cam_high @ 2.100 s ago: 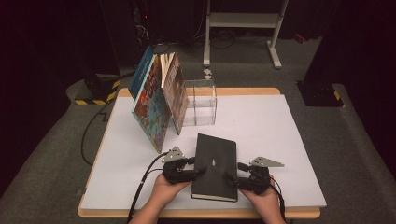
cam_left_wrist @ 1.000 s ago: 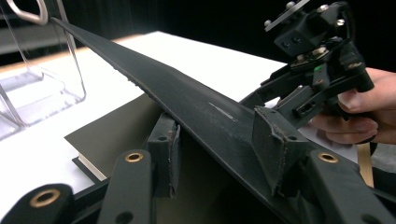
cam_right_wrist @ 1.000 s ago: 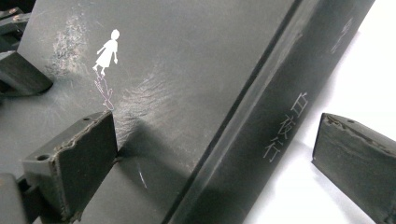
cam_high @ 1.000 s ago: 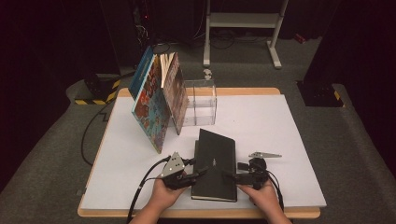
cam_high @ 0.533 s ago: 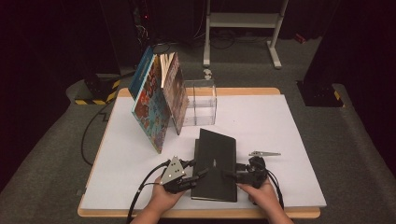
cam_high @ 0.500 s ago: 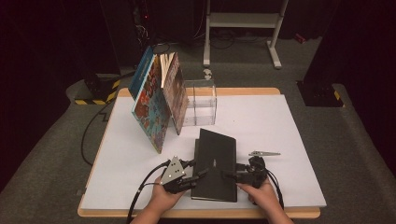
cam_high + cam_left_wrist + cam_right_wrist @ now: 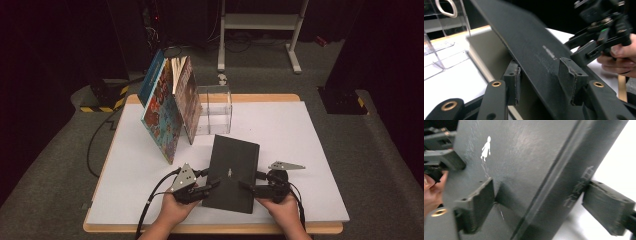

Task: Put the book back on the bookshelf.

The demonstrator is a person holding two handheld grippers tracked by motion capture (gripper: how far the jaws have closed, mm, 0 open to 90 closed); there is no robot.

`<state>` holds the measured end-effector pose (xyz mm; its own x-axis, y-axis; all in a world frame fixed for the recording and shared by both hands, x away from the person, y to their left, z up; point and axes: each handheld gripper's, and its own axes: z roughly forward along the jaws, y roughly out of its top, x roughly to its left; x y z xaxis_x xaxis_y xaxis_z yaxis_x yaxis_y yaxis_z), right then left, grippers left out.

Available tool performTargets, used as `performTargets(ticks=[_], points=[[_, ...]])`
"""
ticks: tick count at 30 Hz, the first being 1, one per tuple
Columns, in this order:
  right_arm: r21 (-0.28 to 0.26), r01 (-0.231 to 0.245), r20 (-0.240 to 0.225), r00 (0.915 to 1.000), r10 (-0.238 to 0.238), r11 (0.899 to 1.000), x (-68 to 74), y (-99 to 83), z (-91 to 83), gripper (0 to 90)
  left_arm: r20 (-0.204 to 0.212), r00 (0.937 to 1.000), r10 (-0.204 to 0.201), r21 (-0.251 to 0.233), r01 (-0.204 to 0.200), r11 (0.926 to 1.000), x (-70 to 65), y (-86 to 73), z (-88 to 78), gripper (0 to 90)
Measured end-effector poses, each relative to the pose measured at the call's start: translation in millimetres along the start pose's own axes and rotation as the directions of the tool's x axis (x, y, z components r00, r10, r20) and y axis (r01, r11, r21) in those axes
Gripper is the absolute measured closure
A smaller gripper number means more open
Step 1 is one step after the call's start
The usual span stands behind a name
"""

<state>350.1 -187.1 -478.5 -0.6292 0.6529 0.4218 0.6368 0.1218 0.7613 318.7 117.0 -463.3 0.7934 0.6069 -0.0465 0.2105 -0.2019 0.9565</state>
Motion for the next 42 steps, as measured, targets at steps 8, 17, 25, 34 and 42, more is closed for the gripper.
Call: performTargets(ticks=[8, 17, 25, 34, 42], points=[[-0.125, 0.113, 0.125, 0.9874, -0.098, 0.986, 12.5, 6.3, -18.6, 28.4, -0.048, 0.9988, -0.006, 0.010, 0.006, 0.9999, 3.2, 6.4, 10.8, 55.1], [-0.209, 0.244, 0.205, 0.9579, -0.201, 0.947, 21.9, 8.4, -32.4, 40.2, -0.077, 0.9970, 0.010, 0.009, -0.009, 0.9999, 7.6, 6.5, 15.9, 56.8], [-0.235, 0.263, 0.192, 0.9562, -0.220, 0.936, 27.3, -0.1, -36.4, 42.4, -0.105, 0.9941, 0.027, 0.018, -0.026, 0.9995, 3.0, -6.2, 7.1, 53.5], [-0.241, 0.262, 0.188, 0.9571, -0.220, 0.934, 28.1, -3.3, -36.4, 42.1, -0.102, 0.9945, -0.025, 0.028, 0.028, 0.9992, 9.0, -20.7, -2.3, 47.2], [-0.247, 0.284, 0.179, 0.9531, -0.244, 0.927, 32.2, -7.8, -39.9, 43.7, -0.117, 0.9926, -0.033, 0.046, 0.038, 0.9982, 13.3, -26.5, -14.4, 45.8]])
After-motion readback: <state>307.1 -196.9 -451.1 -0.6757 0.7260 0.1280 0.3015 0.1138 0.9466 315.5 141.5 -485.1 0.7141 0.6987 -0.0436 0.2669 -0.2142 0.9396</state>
